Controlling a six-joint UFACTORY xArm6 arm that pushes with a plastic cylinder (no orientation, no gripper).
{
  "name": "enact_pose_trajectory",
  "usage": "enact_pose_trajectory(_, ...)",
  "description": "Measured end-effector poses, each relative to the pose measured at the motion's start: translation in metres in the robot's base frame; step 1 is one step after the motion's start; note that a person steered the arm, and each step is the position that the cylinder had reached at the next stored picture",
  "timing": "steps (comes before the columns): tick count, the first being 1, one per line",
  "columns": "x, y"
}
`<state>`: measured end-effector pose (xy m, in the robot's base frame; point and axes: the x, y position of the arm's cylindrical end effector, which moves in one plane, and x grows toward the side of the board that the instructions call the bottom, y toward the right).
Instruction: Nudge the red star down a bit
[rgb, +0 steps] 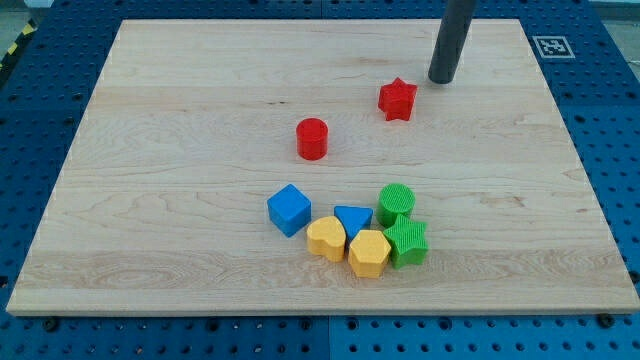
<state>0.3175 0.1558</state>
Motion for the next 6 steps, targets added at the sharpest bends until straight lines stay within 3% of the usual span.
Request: enact_pose_trajectory(6, 0.001, -0.041)
